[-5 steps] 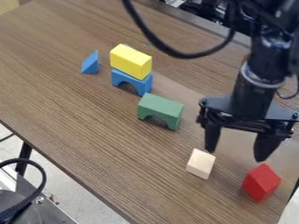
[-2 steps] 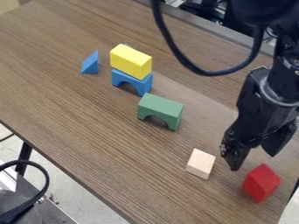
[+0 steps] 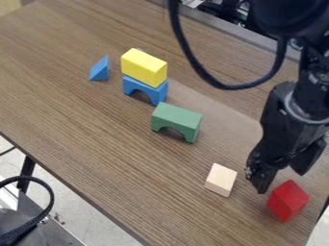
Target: Put the red block on the top of green arch
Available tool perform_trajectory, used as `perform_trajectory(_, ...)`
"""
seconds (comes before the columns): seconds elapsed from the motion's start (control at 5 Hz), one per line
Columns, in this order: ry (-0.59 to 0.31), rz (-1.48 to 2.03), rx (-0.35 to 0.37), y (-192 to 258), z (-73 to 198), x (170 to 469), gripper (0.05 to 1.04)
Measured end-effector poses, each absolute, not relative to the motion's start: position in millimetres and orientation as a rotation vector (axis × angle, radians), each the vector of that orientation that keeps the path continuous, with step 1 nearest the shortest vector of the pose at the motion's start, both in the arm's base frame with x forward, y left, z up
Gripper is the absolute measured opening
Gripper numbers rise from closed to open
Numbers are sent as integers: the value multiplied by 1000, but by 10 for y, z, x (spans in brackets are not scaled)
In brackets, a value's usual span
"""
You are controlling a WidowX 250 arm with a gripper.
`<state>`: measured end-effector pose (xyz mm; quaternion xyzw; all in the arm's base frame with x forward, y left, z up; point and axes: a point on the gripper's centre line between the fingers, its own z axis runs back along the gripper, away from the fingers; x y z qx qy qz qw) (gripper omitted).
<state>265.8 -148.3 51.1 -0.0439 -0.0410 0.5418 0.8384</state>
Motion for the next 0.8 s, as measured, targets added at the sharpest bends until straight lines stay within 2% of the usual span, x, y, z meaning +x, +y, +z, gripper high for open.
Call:
perform_trajectory(0.4,-84,1258,-119,-1502,493,2662,1001)
perform_trajectory(0.8,-63,1228,-172,-1867,450,2837,1001)
